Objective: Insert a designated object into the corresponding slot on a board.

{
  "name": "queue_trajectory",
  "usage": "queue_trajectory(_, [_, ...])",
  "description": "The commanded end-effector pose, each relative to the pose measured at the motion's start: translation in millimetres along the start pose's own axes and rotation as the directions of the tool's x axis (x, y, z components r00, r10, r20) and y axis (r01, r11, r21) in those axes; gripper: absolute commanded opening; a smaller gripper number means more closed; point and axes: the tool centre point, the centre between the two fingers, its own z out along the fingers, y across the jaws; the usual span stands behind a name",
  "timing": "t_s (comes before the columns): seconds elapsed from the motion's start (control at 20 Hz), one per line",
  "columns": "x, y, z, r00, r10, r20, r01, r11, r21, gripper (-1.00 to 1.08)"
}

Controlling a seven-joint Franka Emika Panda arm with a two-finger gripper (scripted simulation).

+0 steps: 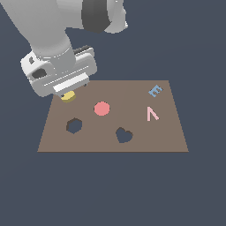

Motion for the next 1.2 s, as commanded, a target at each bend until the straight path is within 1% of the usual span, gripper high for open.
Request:
queue_trajectory(0.0, [-7,9,7,0.999,-0.034,0.001,0.034,0.999,0.000,1.00])
queue_trajectory(0.25, [-16,22,17,0.997,-0.080,0.004,0.080,0.997,0.000,1.00])
queue_trajectory(0.5, [-21,29,22,0.995,-0.104,0.006,0.104,0.995,0.001,1.00])
queue_trajectory(0.8, [-21,30,24,0.995,-0.104,0.006,0.104,0.995,0.001,1.00])
queue_trajectory(1.15, [-21,31,41,0.994,-0.108,0.006,0.108,0.994,0.000,1.00])
